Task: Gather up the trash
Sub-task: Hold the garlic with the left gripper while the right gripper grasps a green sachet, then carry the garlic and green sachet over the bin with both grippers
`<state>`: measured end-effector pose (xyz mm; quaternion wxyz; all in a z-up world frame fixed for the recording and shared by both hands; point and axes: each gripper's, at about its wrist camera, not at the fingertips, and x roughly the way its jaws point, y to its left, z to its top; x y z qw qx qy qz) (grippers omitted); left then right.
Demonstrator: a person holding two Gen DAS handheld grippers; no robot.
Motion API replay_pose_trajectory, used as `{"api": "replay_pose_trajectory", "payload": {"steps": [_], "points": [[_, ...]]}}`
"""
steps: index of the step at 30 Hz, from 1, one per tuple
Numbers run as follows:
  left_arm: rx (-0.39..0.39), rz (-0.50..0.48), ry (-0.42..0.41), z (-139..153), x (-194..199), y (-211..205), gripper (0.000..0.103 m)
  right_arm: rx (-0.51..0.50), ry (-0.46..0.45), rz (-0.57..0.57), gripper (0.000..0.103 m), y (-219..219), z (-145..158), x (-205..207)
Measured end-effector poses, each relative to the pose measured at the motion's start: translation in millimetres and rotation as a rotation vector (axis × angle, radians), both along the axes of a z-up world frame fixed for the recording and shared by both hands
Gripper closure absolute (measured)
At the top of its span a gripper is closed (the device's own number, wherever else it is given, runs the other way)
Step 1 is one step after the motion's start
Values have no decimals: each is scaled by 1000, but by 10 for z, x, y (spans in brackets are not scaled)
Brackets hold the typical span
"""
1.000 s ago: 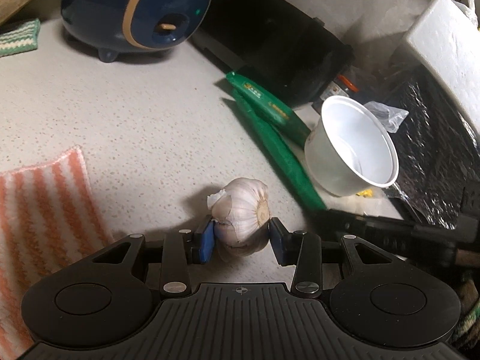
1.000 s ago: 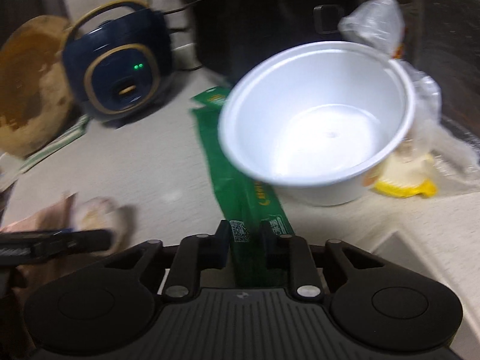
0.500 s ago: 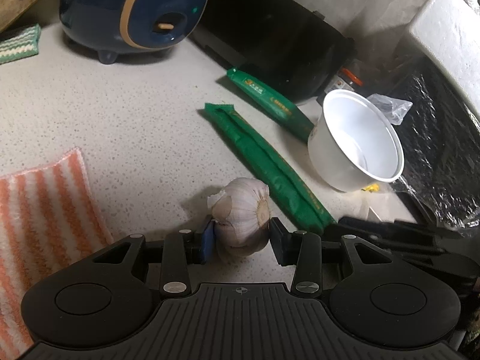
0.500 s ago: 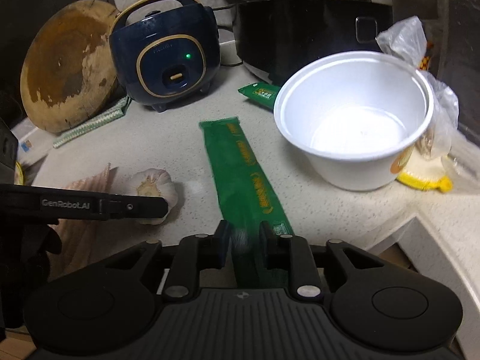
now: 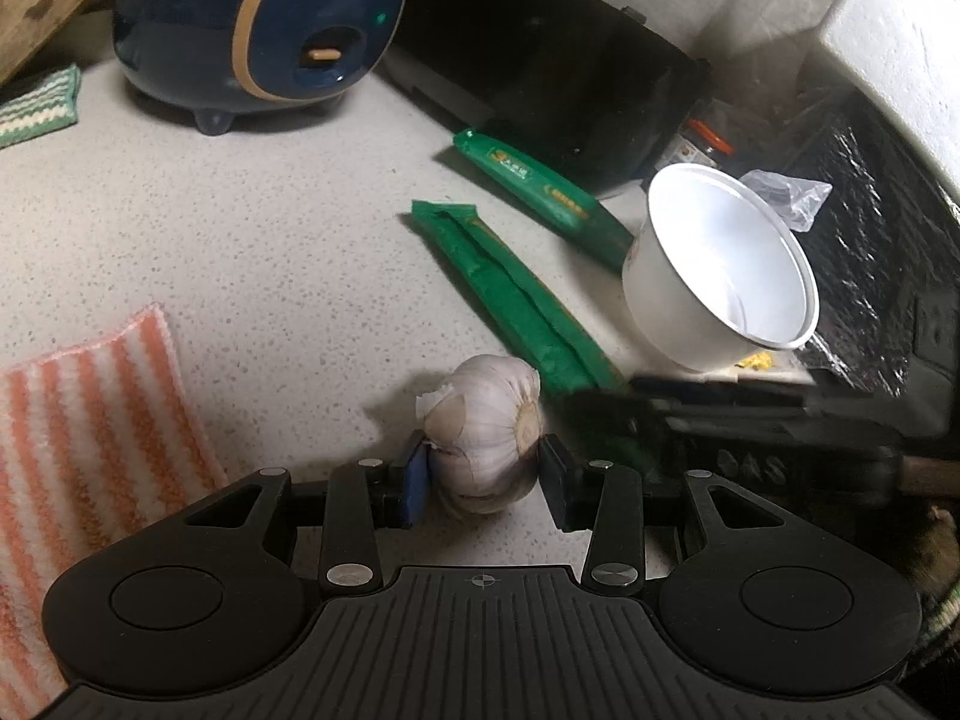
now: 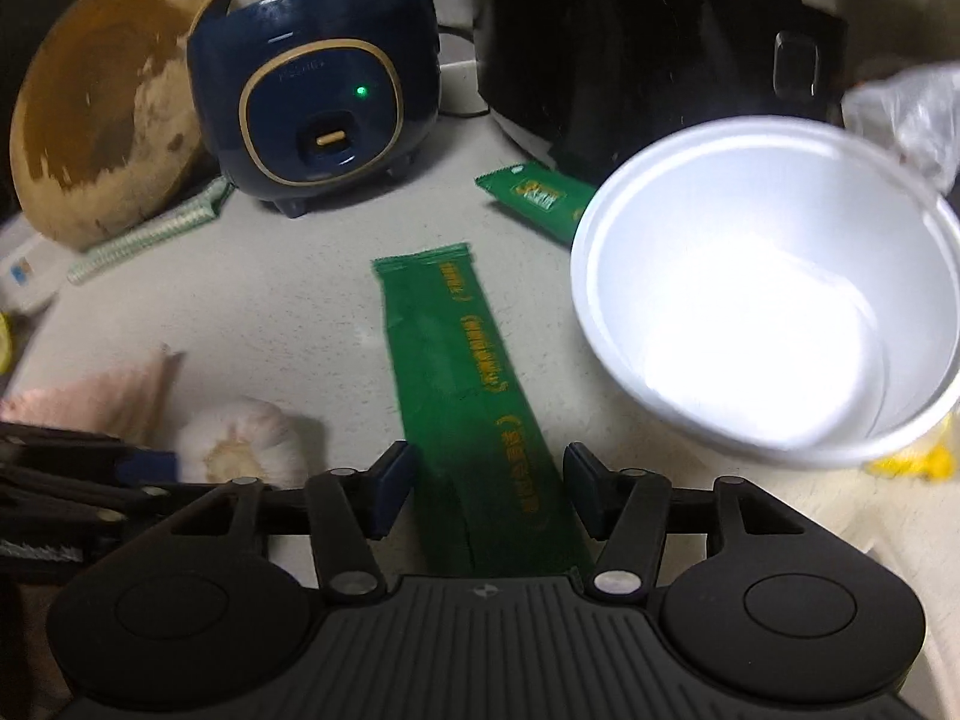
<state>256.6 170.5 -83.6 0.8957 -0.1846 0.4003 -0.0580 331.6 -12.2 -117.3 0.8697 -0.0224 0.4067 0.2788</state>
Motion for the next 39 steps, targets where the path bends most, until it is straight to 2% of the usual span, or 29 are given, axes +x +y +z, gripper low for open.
{"api": "replay_pose_trajectory", "payload": {"steps": [3,5,8,13,21,23,24,27,30,35,39], "points": [[-4,2,0,-1,-3,10,59,29,42,66,48,0,13,-137],[-7,5,-1,-2,-3,13,60,10,18,75,48,37,29,-199],[-4,7,0,2,-2,10,60,-7,-39,29,48,88,47,-147],[-7,11,-5,-3,-27,19,60,24,-8,-24,48,144,-27,158],[-30,74,-2,7,-77,132,60,-36,-54,72,48,247,-44,49],[-28,72,1,12,-60,136,60,-61,-80,68,56,275,-51,-22],[-26,69,1,13,-55,132,60,-68,-86,72,69,288,-47,-51],[-4,63,-3,14,-55,95,60,-77,-95,65,84,309,11,-124],[18,58,-10,12,-58,59,60,-21,-49,51,85,240,90,-162],[-16,69,-15,-4,-62,112,60,96,12,-14,86,8,242,-279],[-16,51,-24,-6,-71,121,60,176,37,-78,86,-222,353,-496]]}}
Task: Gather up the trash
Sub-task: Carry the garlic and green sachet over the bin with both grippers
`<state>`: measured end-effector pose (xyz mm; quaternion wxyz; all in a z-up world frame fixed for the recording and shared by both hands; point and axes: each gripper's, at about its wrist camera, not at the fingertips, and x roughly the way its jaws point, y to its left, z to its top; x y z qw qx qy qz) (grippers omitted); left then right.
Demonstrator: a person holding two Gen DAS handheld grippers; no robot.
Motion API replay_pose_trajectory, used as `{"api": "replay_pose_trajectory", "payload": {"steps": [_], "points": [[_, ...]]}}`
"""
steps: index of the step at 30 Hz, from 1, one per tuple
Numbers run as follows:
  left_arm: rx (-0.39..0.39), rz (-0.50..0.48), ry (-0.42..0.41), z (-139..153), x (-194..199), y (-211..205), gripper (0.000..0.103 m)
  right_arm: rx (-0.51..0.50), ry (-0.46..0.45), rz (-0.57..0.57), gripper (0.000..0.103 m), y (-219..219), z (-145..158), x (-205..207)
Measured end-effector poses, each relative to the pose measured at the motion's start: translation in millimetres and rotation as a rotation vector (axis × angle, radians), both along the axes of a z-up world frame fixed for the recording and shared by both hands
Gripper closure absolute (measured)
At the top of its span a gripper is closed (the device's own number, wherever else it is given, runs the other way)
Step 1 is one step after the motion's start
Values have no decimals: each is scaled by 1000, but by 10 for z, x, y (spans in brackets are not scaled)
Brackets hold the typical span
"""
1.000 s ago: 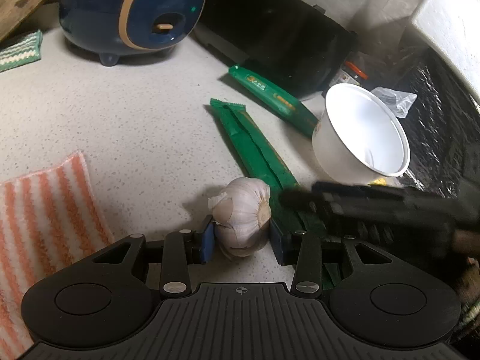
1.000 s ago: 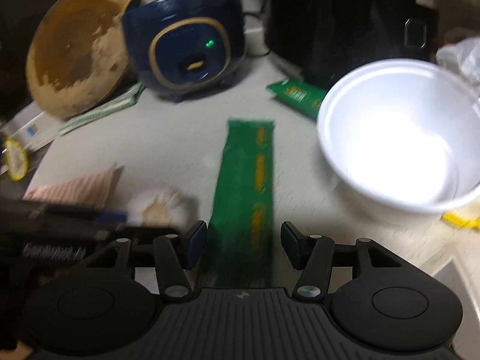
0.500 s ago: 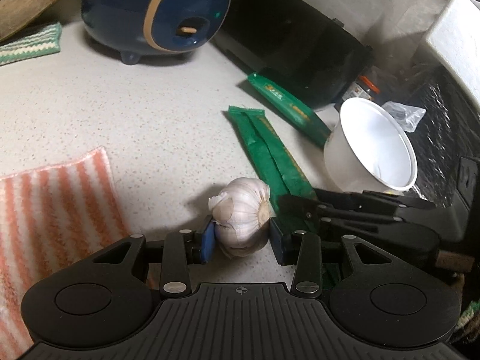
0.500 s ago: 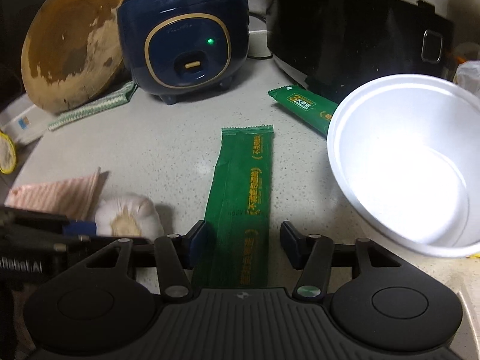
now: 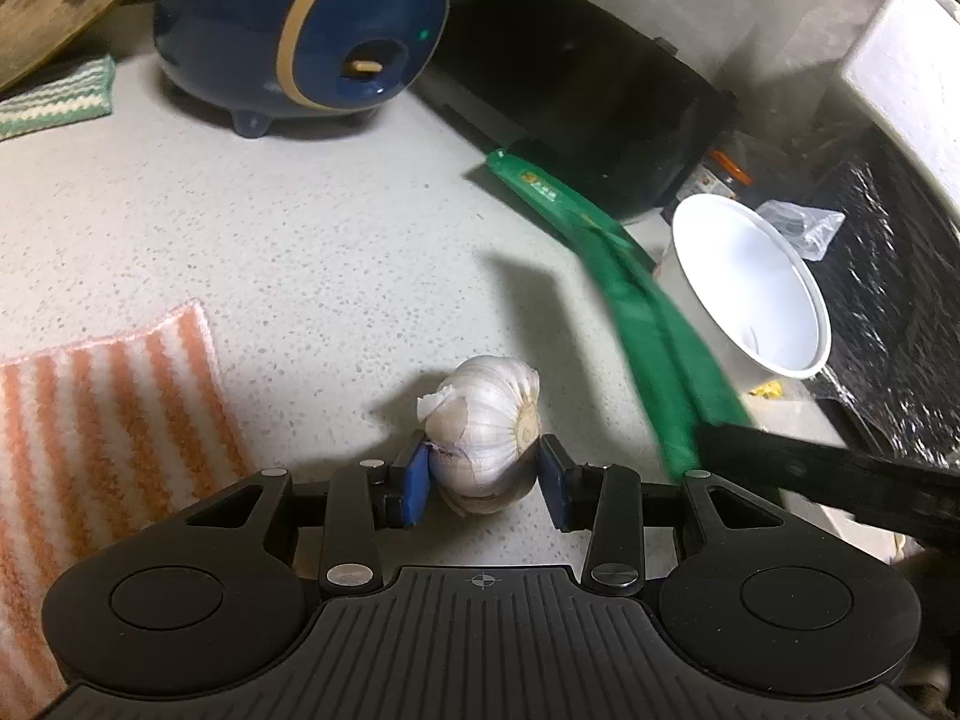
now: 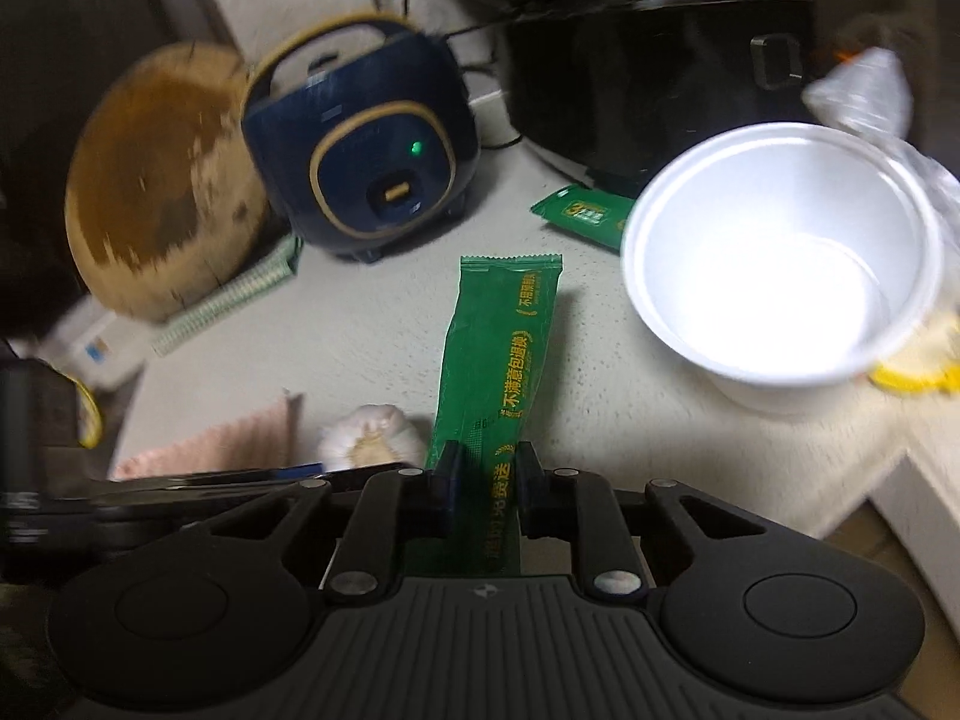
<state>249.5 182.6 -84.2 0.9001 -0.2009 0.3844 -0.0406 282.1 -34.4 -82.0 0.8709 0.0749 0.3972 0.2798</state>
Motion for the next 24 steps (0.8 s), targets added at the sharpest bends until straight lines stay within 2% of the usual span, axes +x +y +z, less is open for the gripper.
{"api": "replay_pose_trajectory", "payload": {"steps": [7,12,16,20,24], "points": [[-14,-129,-40,80,0,-168,61,36,18,-193,86,-428,36,-513],[-11,-238,-84,224,-128,-515,61,44,33,-315,89,-847,-33,-846],[-35,-311,-93,248,-263,-826,61,68,67,-369,90,-1155,-159,-992],[-67,-363,-28,114,-344,-1198,61,78,122,-397,92,-1478,-327,-1062],[-52,-390,82,-198,-421,-1562,61,78,153,-433,92,-1797,-514,-1209]]}}
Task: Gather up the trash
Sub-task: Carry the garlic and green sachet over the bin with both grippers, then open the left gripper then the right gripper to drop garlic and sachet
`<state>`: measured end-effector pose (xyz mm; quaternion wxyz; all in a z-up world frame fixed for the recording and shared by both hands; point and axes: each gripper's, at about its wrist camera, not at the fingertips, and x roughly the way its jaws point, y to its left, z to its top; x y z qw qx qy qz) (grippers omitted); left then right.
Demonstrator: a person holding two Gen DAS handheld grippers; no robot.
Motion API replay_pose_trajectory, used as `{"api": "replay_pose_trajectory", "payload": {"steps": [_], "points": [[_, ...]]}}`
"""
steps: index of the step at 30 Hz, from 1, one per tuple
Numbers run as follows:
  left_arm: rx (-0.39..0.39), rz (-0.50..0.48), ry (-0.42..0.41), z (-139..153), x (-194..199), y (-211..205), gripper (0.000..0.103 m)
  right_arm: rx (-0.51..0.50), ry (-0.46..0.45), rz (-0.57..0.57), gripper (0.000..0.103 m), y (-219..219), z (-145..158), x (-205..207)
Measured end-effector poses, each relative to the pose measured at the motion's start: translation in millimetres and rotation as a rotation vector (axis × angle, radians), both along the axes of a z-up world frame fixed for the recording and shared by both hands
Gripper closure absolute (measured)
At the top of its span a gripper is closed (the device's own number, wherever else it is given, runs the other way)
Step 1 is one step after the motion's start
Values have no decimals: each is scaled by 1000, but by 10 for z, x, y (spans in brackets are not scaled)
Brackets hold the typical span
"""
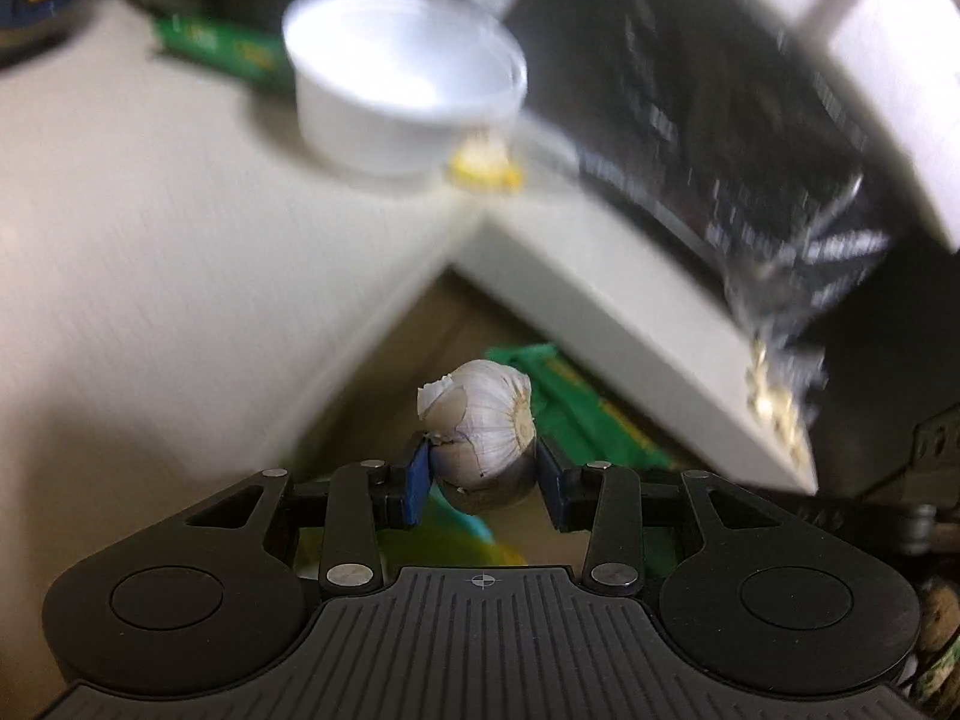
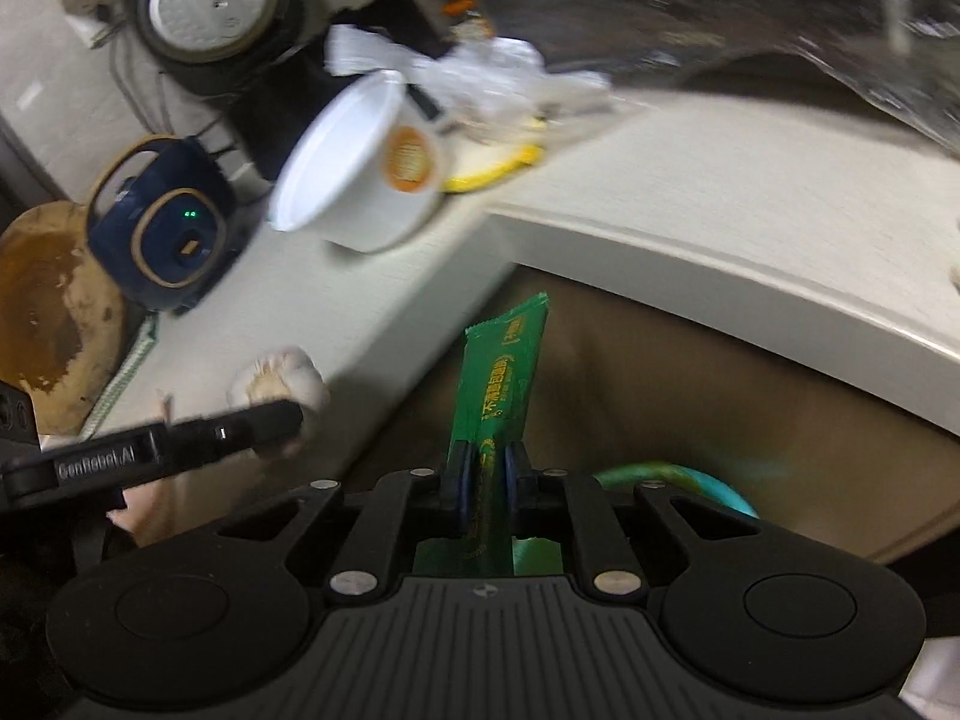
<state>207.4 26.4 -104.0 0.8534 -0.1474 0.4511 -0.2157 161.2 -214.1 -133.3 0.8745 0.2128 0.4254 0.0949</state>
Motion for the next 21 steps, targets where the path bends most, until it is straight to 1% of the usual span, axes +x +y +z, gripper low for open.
{"api": "replay_pose_trajectory", "payload": {"steps": [3,6,8,11,13,16,17,19,21], "points": [[24,11,106,-314,-15,-181,61,33,42,-28,92,-277,-201,-95],[77,14,227,-776,15,-335,61,64,107,-48,92,-525,-472,-144],[104,35,316,-1155,75,-416,61,72,164,-58,92,-647,-681,-143],[121,72,428,-1789,175,-507,61,61,234,-71,92,-749,-979,-121],[126,94,500,-2287,250,-556,61,49,261,-76,92,-783,-1154,-104],[92,118,585,-2958,329,-573,62,30,317,-83,92,-803,-1458,-59],[91,129,602,-3125,347,-584,62,19,334,-81,92,-795,-1542,-44],[58,145,608,-3354,355,-548,62,1,366,-63,92,-762,-1699,-22],[32,173,602,-3408,338,-547,62,-11,397,-35,92,-712,-1822,3]]}}
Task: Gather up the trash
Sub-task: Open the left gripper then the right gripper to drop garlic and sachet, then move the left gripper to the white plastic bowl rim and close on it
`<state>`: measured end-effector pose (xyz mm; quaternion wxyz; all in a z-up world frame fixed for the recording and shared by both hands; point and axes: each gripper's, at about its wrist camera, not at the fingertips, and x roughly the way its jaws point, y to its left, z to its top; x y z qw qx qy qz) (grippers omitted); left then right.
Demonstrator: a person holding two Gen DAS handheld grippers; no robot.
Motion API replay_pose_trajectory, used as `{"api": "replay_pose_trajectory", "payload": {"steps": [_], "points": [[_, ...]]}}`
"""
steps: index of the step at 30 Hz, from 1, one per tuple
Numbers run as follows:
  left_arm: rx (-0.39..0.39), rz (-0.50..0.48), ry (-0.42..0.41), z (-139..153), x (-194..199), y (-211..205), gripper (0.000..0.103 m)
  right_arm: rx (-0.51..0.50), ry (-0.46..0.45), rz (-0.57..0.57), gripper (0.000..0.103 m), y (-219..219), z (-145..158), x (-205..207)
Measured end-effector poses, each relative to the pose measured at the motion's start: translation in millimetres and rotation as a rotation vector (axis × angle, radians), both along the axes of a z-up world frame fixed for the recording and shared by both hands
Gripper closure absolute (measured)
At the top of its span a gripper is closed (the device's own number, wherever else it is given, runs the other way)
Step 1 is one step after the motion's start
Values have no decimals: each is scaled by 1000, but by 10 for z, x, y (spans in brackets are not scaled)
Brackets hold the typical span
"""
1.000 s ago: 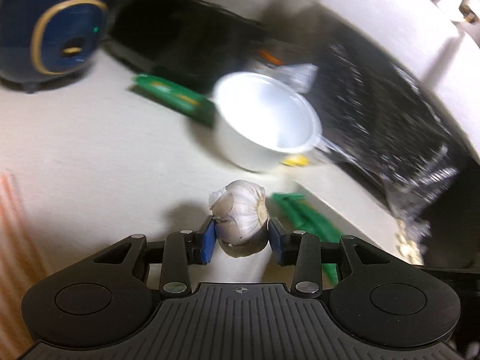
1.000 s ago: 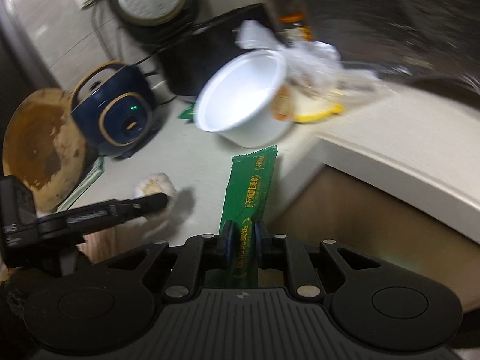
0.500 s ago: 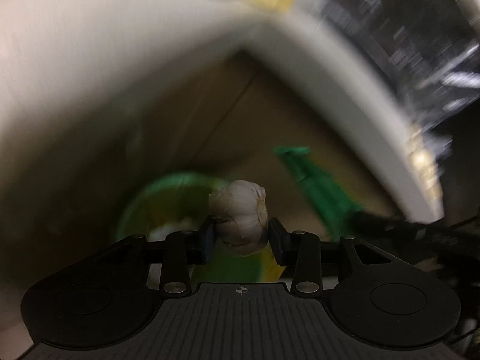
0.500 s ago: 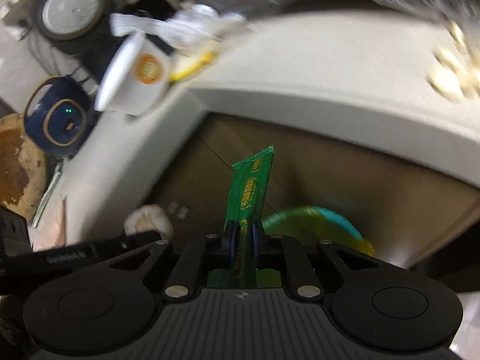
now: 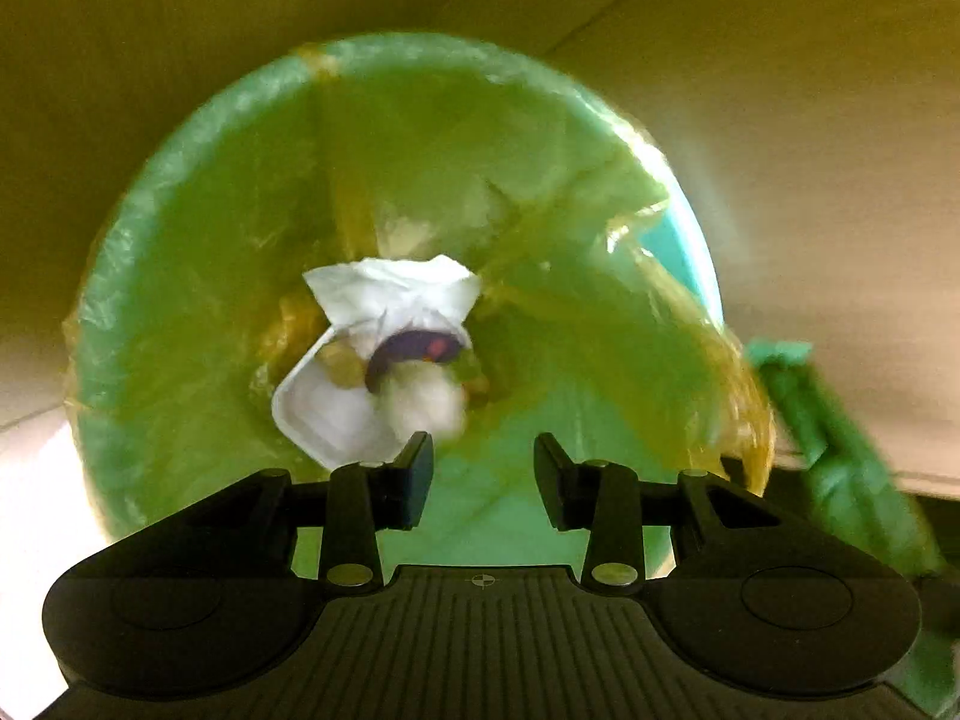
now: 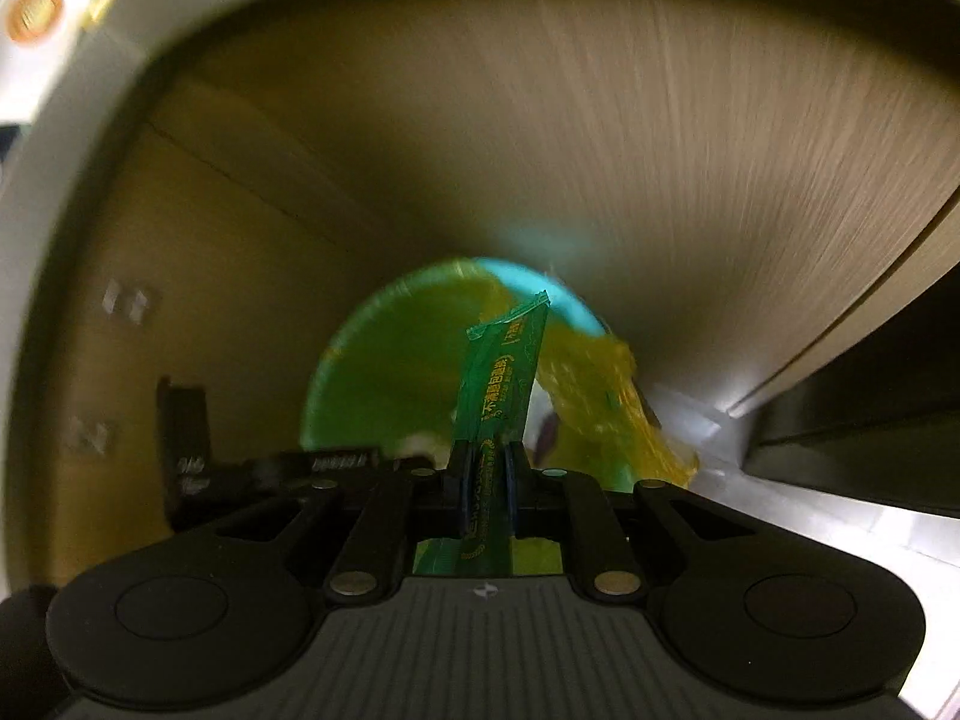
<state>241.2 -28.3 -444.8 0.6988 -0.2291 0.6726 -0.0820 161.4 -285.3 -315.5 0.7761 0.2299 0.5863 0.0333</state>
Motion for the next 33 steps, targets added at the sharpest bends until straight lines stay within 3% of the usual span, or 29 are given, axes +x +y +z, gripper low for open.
{"api": "replay_pose_trajectory", "payload": {"steps": [5,12,15,17,24,29,33], "points": [[-12,85,-56,386,-233,285,62,30,106,66,92,198,-338,113],[7,103,-158,1179,-689,649,62,36,202,145,91,681,-824,461],[6,100,-183,1394,-793,738,62,-10,223,166,74,847,-920,588],[14,97,-205,1554,-831,797,63,-51,219,169,71,914,-852,607],[-52,56,-324,2312,-696,817,63,-148,128,132,71,910,-107,561],[-87,-22,-454,2980,-448,788,63,-154,-23,86,69,893,686,531],[-99,-39,-563,3435,-171,823,63,-167,-190,68,48,1013,1329,553]]}}
